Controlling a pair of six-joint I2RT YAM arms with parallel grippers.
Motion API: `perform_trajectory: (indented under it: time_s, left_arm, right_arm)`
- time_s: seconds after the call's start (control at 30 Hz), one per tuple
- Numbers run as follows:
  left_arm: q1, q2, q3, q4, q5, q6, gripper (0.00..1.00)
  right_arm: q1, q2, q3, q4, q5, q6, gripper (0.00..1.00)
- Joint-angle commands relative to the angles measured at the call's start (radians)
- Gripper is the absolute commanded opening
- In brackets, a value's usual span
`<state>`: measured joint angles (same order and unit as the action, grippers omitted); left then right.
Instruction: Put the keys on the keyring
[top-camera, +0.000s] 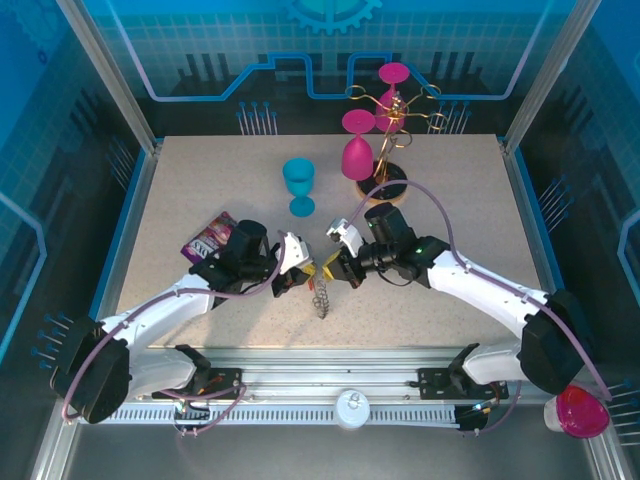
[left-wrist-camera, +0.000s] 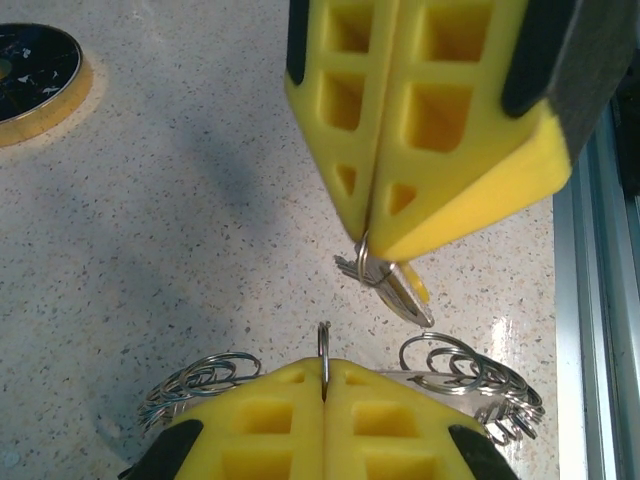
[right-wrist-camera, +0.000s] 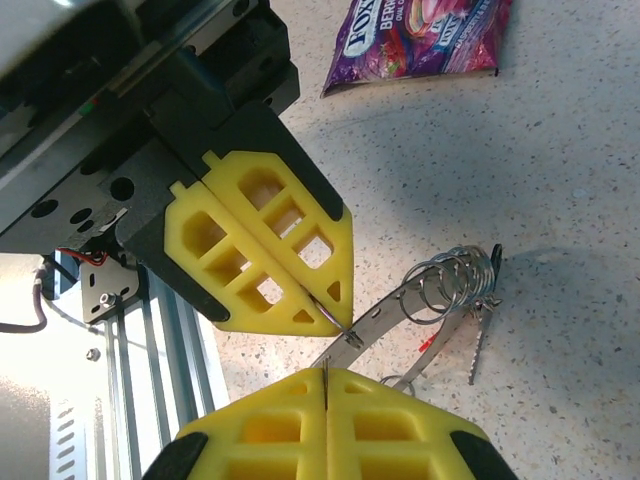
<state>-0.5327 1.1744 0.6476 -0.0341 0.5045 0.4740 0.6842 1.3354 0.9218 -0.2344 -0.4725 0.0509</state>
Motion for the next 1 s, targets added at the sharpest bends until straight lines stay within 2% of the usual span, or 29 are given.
perform_trajectory:
  time_s: [0.0, 0.57, 0.97]
  left_arm:
    - [-0.013, -0.019, -0.012, 0.041, 0.028, 0.043, 0.0]
    - [-0.023, -0.026, -0.02, 0.04, 0.03, 0.084, 0.0]
    - [-0.04, -0.039, -0.025, 0.031, 0.022, 0.138, 0.0]
  right_arm:
    - [-0.006, 0.02, 0.0, 0.03, -0.05, -0.005, 0.0]
    - [-0.005, 0.051, 0.007, 0.043, -0.016, 0.018, 0.0]
    - [-0.022, 0.077, 0.026, 0.024, 0.082, 0.093, 0.0]
